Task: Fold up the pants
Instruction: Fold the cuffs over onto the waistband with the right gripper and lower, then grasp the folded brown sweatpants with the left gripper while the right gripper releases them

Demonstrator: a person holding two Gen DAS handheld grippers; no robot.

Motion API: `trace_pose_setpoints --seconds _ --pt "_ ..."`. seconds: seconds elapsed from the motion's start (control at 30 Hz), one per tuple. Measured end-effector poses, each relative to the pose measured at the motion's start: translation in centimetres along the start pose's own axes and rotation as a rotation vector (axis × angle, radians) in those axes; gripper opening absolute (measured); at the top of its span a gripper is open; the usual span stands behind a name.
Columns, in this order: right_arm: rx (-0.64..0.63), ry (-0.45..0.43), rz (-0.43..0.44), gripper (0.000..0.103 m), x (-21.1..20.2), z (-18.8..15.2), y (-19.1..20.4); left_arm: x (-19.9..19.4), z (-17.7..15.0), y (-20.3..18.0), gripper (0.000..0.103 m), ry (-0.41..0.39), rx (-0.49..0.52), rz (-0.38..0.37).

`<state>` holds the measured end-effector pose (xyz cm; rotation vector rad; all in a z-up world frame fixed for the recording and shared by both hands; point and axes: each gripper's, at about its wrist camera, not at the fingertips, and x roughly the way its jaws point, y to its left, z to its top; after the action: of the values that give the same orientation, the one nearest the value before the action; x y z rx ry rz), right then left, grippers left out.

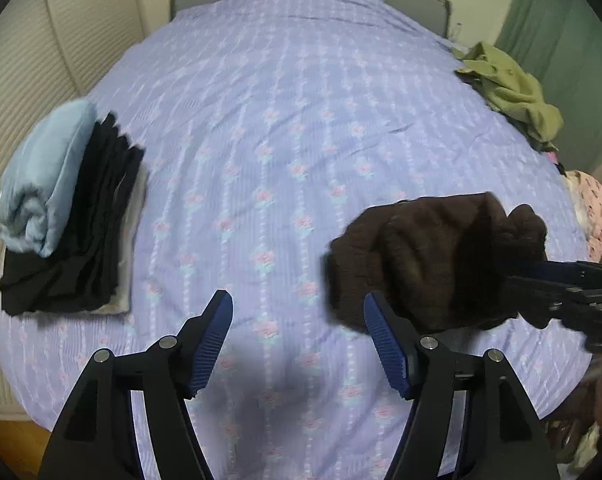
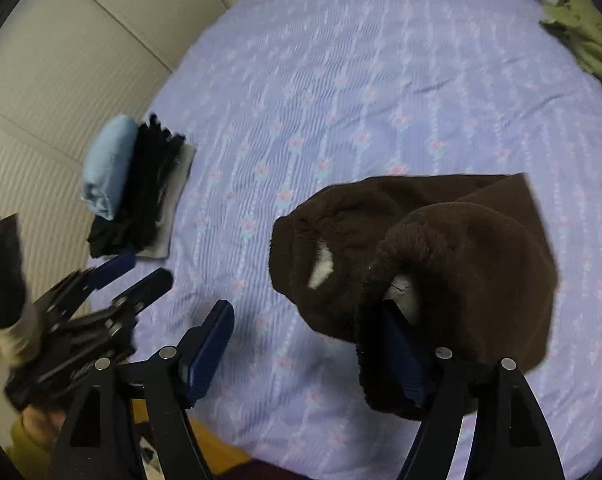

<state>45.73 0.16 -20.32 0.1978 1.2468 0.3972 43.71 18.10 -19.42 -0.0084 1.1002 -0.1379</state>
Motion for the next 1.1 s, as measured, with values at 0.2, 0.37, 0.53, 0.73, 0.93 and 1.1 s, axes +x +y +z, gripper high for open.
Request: trace_pose_setpoints --seconds 0.2,0.37,0.53,0.73,0.93,1.1 --pt "0.119 -0.093 0.051 0.077 -6.6 -1.0 -4.1 -0.6 1.3 -5.6 0.072 -0.036 0.048 -0.028" --pt "0.11 -0.091 0.159 0.079 -5.7 0.7 -4.5 -1.1 1.6 -6.7 0.072 -0.069 -0.013 0.027" --pt "0.055 -0.018 0.187 0.079 -1.9 2.9 -1.4 -1.9 0.5 -4.1 0.072 -0.066 -0.083 0.128" --pt "0.015 0.03 0.083 0.08 1.0 4.5 2.5 -3.1 -1.2 0.6 0.075 -0.065 -0.186 0.217" --pt "-0.009 0.106 -0.21 0.08 3.7 5.2 5.9 -3.7 -2.6 4.2 0.078 -0.05 -0.242 0.299" --pt "-0.037 0.156 -0.393 0.08 5.5 5.2 8.8 -3.9 -3.7 6.2 0.082 -0.033 -0.251 0.339"
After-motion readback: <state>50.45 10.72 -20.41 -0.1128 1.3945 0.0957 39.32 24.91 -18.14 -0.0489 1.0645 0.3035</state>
